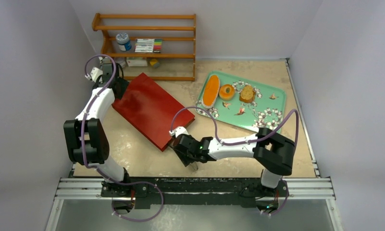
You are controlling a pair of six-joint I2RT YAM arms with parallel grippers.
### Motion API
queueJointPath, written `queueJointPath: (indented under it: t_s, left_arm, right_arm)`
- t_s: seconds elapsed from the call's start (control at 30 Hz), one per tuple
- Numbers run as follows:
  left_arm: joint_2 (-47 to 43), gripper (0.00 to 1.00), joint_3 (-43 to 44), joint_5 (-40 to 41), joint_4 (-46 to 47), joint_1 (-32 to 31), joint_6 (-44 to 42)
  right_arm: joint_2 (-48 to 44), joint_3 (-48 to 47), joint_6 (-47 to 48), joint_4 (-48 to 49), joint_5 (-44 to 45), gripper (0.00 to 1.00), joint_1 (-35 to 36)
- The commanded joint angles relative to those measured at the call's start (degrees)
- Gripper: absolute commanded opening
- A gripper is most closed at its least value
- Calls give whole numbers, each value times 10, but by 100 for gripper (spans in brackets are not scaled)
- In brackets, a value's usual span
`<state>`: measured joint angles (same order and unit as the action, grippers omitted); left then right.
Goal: Take the fake bread out of the paper bag
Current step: Take out the fake bread from the paper bag.
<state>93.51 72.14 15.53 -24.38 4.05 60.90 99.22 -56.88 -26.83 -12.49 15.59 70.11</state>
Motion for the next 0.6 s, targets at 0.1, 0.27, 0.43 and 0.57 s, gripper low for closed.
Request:
queueJointPath:
  t_s: [0.1,0.27,0.43,0.57]
  left_arm:
    - [-5,45,35,45,-6,2,-53]
    - [3,45,31,75,-7,5,-26]
    - [11,46,13,92,9,13,14]
    - [22,46,14,113,4,20,24]
  right_arm:
    - [4,23,-1,103,42,53,-1]
    - [25,-7,23,109,51,53,-1]
    - [51,-25,45,102,41,53,-1]
    - [58,-37,60,105,54,53,-1]
